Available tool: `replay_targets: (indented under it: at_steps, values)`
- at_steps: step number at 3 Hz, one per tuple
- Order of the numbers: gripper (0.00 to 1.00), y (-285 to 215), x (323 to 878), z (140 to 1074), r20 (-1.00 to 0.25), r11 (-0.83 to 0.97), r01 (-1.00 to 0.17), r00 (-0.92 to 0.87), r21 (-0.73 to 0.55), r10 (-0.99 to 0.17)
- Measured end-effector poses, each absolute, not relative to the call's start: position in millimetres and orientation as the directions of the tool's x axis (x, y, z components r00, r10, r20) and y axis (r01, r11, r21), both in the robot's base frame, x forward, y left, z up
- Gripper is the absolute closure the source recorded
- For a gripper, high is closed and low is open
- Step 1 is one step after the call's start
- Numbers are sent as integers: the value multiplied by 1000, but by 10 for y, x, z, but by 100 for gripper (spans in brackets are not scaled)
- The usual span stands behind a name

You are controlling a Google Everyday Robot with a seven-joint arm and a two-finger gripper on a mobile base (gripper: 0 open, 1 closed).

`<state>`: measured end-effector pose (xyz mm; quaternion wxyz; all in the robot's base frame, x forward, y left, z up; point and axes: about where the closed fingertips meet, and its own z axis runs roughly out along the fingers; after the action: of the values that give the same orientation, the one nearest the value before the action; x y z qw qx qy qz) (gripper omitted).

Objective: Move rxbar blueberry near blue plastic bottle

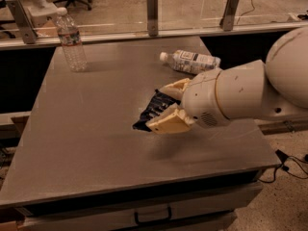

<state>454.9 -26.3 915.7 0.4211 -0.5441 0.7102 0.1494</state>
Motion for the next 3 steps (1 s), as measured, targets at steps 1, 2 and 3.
replay_targets:
  at_steps: [1, 2, 3]
  values:
    - [100, -264, 4549, 9158, -761, 363, -899, -53, -246, -647]
    - [100, -624, 4774, 9299, -761, 402, -866, -40, -297, -647]
    - [100, -1129, 5061, 9424, -768, 454, -823, -35, -340, -639]
